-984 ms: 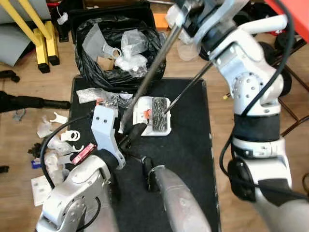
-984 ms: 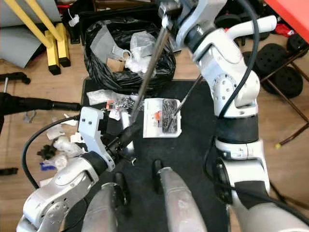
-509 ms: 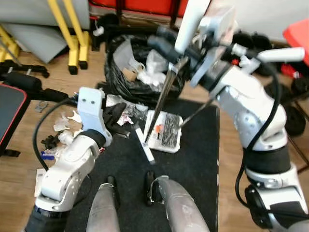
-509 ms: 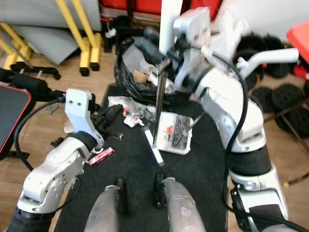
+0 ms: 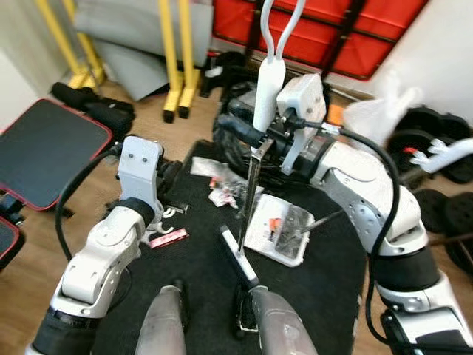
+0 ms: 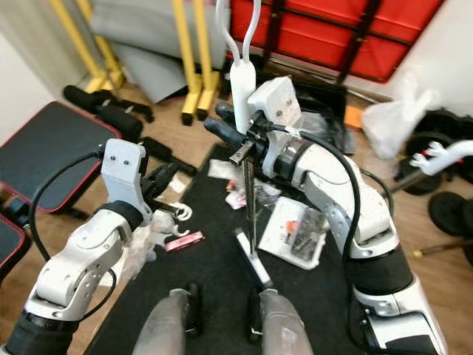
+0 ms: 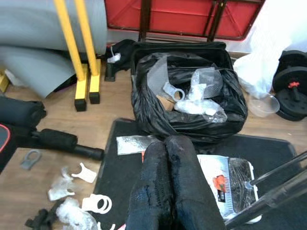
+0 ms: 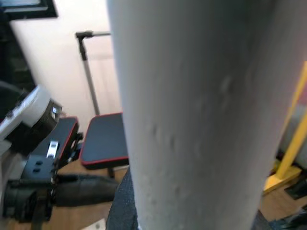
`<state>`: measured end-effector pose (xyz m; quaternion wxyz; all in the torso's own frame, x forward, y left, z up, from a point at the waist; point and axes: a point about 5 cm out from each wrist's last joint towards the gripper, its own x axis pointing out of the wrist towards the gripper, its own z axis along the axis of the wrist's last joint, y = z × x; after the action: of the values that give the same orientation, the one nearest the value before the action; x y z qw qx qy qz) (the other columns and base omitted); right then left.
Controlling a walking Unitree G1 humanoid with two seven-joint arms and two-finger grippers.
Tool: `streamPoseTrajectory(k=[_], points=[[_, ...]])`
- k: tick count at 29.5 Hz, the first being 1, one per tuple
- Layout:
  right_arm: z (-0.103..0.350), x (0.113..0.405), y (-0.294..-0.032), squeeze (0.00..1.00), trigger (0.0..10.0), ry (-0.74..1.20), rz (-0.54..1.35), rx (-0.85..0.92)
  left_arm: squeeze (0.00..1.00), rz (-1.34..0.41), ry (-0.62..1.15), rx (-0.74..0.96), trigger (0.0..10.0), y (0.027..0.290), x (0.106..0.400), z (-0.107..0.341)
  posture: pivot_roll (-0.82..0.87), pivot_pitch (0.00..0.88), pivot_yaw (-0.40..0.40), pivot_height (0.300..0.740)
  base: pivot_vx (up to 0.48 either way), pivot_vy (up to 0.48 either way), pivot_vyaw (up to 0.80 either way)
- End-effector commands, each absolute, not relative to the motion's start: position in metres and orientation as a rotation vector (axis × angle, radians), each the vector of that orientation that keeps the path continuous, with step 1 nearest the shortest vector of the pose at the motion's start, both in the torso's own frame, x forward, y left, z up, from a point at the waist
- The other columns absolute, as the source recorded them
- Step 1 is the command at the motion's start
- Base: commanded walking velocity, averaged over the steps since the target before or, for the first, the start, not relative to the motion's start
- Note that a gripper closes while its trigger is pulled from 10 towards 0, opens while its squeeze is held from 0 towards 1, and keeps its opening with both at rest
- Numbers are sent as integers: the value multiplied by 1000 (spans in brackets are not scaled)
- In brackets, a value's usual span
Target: Sweep floor
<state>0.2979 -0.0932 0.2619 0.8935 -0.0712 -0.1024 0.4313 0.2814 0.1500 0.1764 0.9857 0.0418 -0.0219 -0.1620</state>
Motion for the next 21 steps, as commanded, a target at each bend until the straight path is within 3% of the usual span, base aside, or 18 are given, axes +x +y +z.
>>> streamPoseTrajectory(k=[1,21], points=[[260,291,-94,0,10000,-216,932,-188,0,-395,-29,79,10000,143,281,170,-115,115,-134,740,0,0,800],[253,270,-100,0,10000,-213,1155,-115,0,-405,-26,22,10000,128,297,154,-123,16,-135,740,0,0,800]])
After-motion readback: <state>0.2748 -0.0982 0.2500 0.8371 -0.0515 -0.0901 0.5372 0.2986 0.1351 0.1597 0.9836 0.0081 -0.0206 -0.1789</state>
